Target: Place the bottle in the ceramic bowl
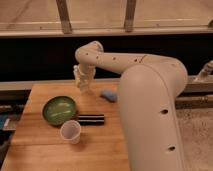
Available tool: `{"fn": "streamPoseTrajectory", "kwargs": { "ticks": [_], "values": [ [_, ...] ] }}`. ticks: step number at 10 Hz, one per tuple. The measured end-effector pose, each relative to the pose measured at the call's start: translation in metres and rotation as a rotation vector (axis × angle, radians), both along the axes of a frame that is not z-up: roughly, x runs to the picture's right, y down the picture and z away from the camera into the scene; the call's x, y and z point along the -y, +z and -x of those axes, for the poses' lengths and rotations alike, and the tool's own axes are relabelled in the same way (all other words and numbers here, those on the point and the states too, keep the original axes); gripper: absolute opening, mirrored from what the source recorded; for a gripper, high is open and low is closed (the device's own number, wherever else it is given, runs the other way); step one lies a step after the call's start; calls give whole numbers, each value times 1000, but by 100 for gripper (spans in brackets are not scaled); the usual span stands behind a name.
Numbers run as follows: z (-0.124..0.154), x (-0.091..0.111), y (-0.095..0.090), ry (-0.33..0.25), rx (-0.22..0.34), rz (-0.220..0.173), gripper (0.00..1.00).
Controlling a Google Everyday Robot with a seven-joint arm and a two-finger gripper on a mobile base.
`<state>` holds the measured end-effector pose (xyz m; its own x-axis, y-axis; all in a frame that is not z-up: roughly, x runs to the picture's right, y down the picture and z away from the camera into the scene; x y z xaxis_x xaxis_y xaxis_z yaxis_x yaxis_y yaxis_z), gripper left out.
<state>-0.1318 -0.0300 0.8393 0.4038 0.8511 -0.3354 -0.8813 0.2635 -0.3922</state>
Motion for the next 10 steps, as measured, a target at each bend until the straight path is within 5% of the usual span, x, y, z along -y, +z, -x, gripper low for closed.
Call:
{"fn": "streamPoseTrajectory", "kwargs": {
  "ticks": [10],
  "values": [
    [76, -80, -40, -164, 107, 85, 0]
  ]
}}
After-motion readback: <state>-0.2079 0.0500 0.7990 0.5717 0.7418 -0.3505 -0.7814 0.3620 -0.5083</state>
